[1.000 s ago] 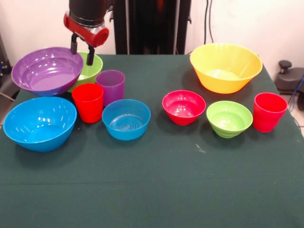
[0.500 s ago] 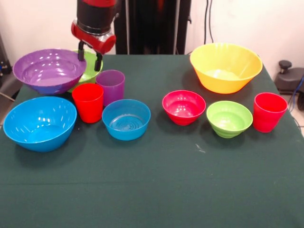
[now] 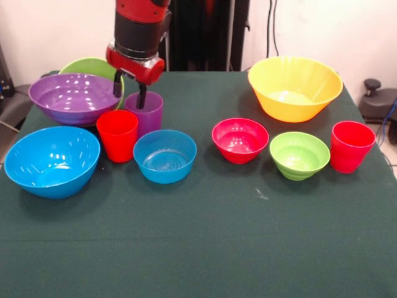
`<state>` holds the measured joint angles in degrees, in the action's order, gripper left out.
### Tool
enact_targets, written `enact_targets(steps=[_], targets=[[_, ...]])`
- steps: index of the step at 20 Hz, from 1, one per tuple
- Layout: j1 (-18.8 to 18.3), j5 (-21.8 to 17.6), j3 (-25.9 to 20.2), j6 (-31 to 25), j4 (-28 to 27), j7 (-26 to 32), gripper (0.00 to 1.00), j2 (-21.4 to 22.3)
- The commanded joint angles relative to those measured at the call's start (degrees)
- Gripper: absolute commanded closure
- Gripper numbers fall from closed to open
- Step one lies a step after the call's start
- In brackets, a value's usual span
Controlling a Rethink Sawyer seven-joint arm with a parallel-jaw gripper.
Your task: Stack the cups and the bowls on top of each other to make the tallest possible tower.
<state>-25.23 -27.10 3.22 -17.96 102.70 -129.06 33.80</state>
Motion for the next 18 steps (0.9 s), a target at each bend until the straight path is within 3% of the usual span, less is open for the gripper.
enact_targets(steps=[1,12,18], targets=[[4.71,-4.27,-1.12,2.1,-1.0,-0.39,0.0,-2.93],[7.13,-4.72,2.25,-2.61,-2.48,1.16,0.0,-1.43],[9.15,-5.73,5.19,-2.0,-3.85,0.69,0.0,-2.81]])
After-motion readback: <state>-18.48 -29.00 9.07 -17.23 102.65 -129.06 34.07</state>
